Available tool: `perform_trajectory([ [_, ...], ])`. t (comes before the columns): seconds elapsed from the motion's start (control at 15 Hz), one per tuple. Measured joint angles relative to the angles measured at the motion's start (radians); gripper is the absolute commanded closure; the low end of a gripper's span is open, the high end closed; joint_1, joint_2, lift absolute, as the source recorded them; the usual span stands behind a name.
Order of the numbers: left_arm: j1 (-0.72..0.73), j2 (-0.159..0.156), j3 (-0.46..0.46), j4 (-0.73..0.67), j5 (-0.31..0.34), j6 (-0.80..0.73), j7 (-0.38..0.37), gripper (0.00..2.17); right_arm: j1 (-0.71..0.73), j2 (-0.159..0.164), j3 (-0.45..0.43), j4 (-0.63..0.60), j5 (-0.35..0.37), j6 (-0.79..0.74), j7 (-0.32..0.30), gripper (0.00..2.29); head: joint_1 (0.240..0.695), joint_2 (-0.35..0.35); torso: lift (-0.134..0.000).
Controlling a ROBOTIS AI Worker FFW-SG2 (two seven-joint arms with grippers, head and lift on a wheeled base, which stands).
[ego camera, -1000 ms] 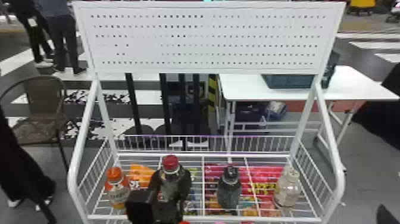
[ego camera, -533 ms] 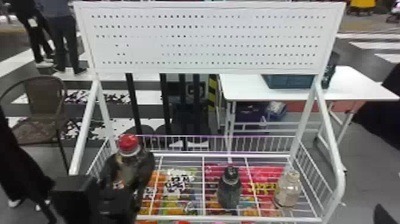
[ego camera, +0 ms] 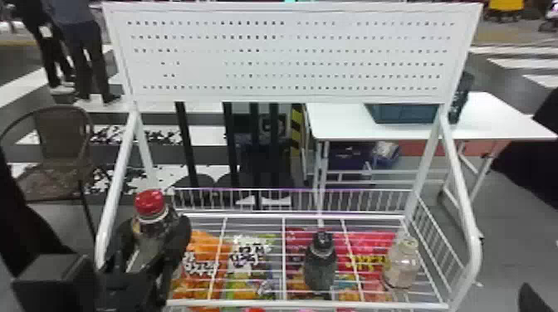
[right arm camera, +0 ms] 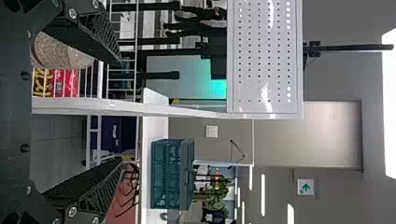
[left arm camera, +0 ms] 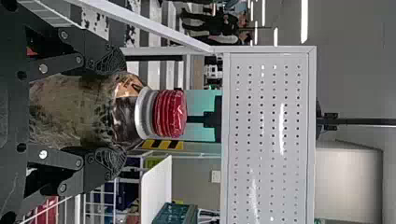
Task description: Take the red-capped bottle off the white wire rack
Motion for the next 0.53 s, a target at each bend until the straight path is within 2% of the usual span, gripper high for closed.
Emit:
perform_trajectory([
  [0.53,-0.002,0.000,-0.001,0.012,-0.001,0.002,-0.001,1.74,-0.001,-0.005,0.002,-0.003,0.000,0.000,0.000,0.14,0.499,0.000,0.000],
])
